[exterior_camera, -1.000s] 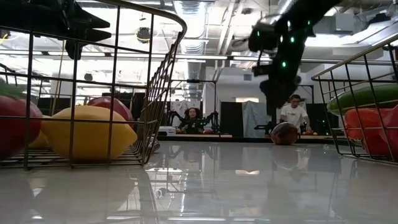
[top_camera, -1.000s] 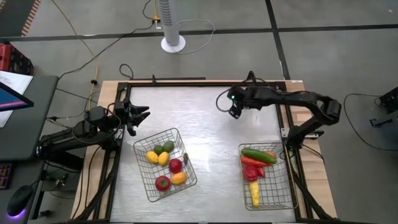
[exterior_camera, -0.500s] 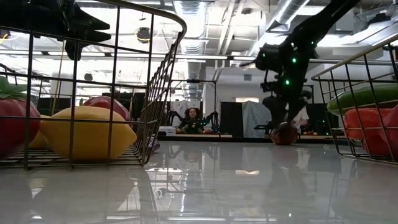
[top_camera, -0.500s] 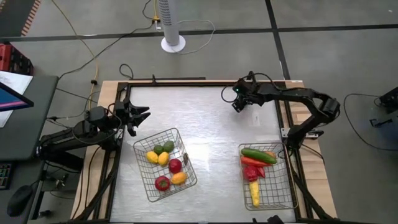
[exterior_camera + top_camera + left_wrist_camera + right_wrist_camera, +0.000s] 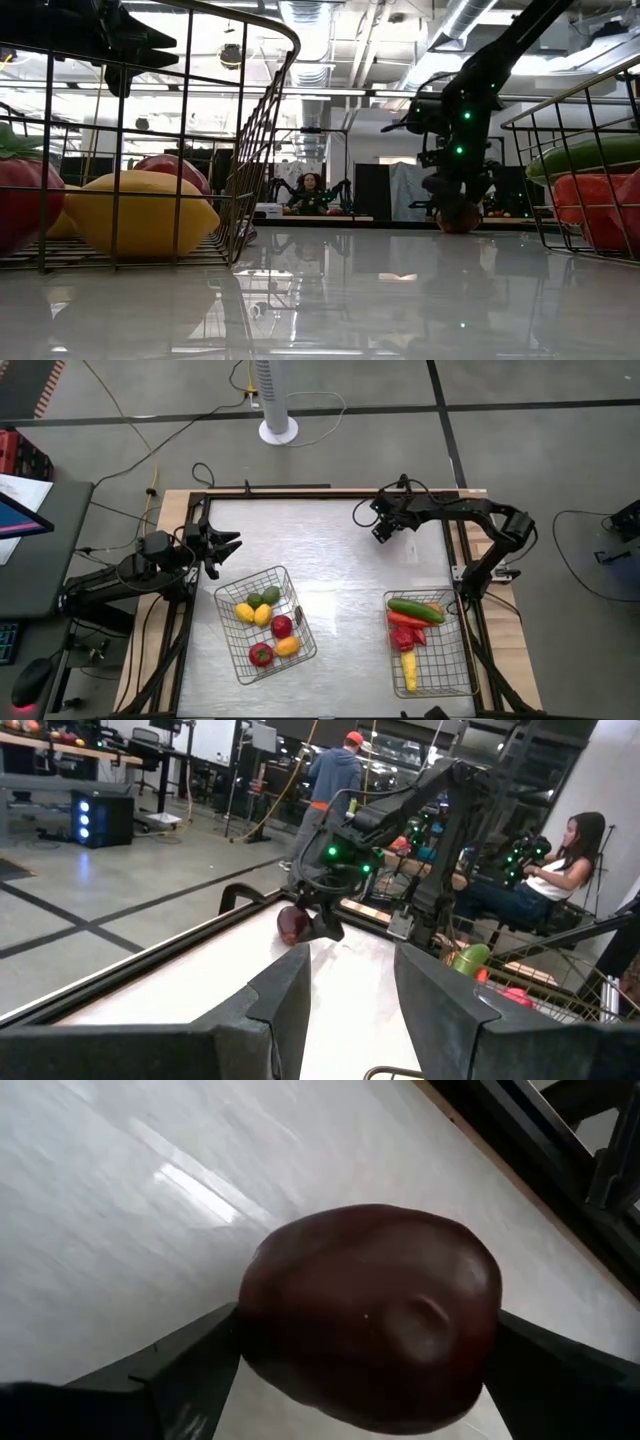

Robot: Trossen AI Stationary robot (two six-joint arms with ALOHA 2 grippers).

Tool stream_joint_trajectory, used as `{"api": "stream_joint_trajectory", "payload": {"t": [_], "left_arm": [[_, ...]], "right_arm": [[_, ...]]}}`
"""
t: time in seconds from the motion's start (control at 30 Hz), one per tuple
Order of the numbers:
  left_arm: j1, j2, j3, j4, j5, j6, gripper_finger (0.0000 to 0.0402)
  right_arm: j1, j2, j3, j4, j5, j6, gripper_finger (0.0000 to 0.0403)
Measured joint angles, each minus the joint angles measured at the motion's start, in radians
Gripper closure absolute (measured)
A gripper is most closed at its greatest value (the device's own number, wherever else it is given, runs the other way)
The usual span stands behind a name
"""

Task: Sort produce into baskets
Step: Put the dark red apple into the left wire basket

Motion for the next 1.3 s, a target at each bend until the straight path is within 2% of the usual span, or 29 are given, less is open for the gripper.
{"api": "stream_joint_trajectory", "payload": {"t": [0.3, 0.4, 0.5, 0.6, 0.7, 0.9, 1.03, 1.17, 1.3], "left_arm": [[0.0, 0.0, 0.0, 0.0, 0.001, 0.004, 0.0269], [0.0, 0.0, 0.0, -0.001, 0.001, 0.004, 0.0269], [0.0, 0.0, 0.0, 0.0, 0.0, 0.004, 0.0269], [0.0, 0.0, 0.0, 0.0, -0.015, 0.004, 0.0269], [0.0, 0.0, 0.0, 0.005, -0.027, -0.006, 0.0269], [0.0, 0.0, 0.0, 0.011, -0.03, -0.021, 0.0269], [0.0, 0.0, 0.0, 0.011, -0.03, -0.02, 0.0269], [0.0, 0.0, 0.0, 0.011, -0.031, -0.02, 0.0269], [0.0, 0.0, 0.0, 0.011, -0.031, -0.02, 0.0269]], "right_arm": [[0.067, -0.09, -0.005, -0.076, -0.044, -0.011, 0.0037], [0.121, -0.139, -0.005, -0.114, -0.071, 0.004, 0.0041], [0.209, -0.192, -0.005, -0.084, -0.146, 0.031, 0.004], [0.324, -0.234, -0.005, 0.032, -0.205, 0.056, 0.004], [0.446, -0.25, -0.004, 0.227, -0.255, 0.055, 0.004], [0.658, -0.202, -0.002, 0.633, -0.388, -0.051, 0.0038], [0.745, -0.137, -0.002, 0.856, -0.472, -0.081, 0.0038], [0.806, -0.048, 0.024, 0.978, -0.511, -0.089, 0.0038], [0.832, 0.038, 0.085, 1.066, -0.681, -0.073, 0.0037]]}}
